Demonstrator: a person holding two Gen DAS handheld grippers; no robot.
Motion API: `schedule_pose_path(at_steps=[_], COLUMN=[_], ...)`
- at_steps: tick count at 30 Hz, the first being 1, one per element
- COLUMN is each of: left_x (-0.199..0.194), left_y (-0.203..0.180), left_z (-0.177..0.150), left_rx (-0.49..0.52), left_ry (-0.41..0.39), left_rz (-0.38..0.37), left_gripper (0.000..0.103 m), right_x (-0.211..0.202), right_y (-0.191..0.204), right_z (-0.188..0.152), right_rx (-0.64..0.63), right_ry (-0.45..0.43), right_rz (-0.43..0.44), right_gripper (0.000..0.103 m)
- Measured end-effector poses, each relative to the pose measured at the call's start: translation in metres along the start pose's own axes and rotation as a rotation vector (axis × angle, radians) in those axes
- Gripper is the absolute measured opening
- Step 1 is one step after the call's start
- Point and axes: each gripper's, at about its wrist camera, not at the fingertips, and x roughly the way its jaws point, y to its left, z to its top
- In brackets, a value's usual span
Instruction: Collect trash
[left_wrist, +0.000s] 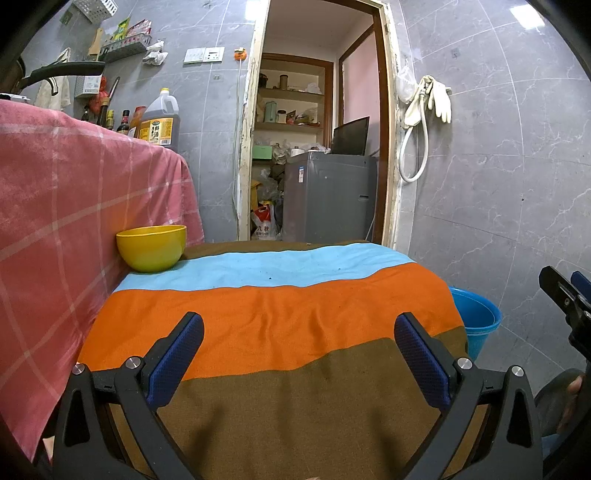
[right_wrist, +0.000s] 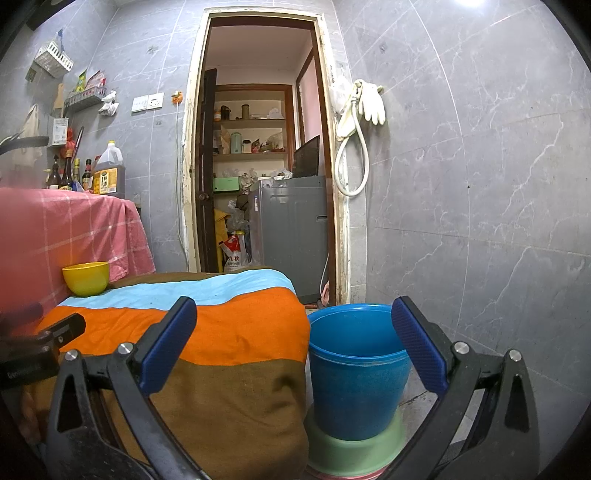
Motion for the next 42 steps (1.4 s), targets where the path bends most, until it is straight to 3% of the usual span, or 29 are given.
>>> schedule_pose_path(at_steps=[42], left_x=[0.0008], left_y=[-0.0071], left_z=[-0.0054], left_rx=[0.001], left_ry=[0.0], left_rz=[0.01], left_gripper=[0.101], right_x=[-0.0007], right_y=[0.0041], right_z=[-0.0002], right_rx=[0.002], right_ry=[0.002], right_rz=[-0.002], right_gripper=[0.103])
